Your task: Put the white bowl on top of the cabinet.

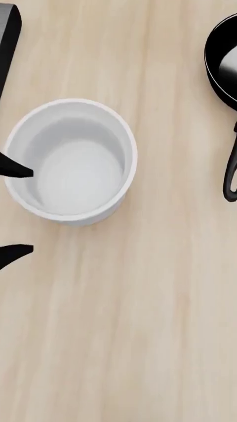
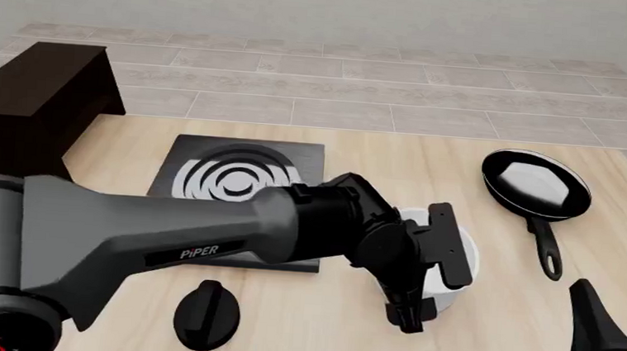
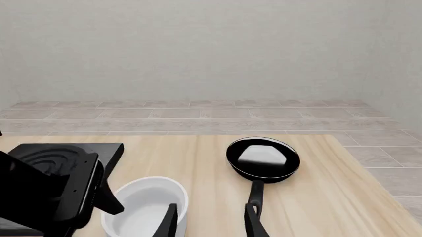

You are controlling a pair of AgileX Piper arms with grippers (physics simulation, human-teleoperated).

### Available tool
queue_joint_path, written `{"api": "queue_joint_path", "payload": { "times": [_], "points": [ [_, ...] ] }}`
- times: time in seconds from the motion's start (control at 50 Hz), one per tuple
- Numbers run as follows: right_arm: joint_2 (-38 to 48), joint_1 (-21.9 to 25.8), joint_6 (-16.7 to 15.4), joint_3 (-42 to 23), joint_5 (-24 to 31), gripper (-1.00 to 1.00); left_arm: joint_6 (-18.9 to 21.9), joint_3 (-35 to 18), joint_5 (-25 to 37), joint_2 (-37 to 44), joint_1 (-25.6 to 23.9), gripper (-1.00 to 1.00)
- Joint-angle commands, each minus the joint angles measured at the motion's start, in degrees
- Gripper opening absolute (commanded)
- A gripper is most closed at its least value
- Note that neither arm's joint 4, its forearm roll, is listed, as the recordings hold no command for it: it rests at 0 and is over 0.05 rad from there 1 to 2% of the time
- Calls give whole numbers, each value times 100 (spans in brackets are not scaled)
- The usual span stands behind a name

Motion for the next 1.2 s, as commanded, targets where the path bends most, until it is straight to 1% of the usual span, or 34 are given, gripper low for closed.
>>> {"api": "queue_joint_path", "payload": {
  "times": [0.02,0.14,0.26,0.4,0.52,0.6,0.82,0.94,1.0,1.02,1.08,1.1,1.12,1.14,1.2],
  "points": [
    [7,0,0,1,-7,100,24,-105,-17,156,68,100],
    [2,0,-2,-2,-1,100,-27,-175,-19,264,63,100],
    [21,0,-2,1,-23,100,-145,-91,-117,368,-28,100],
    [20,0,0,0,-20,100,-155,-130,-135,502,47,100],
    [1,0,-1,-1,0,100,-451,-74,-131,600,-201,100],
    [56,0,0,3,-58,100,-529,-94,-138,657,-243,100],
    [-20,1,0,-2,22,100,-475,-227,-108,909,-72,100],
    [-23,1,-2,-1,22,100,-378,-342,-29,853,32,100],
    [-14,1,0,-1,16,100,-259,-381,18,831,90,100],
    [-20,1,-1,-1,18,100,-214,-377,4,816,97,-100],
    [-12,1,1,-1,15,100,-116,-476,76,762,124,-100],
    [-16,0,0,-1,17,100,-41,-559,91,765,228,-100],
    [-19,1,-1,-1,18,100,122,-589,41,749,310,-100],
    [-18,1,-2,-1,18,100,178,-595,15,735,320,-100],
    [-14,1,1,-1,16,100,180,-735,97,734,346,-100]
  ]
}}
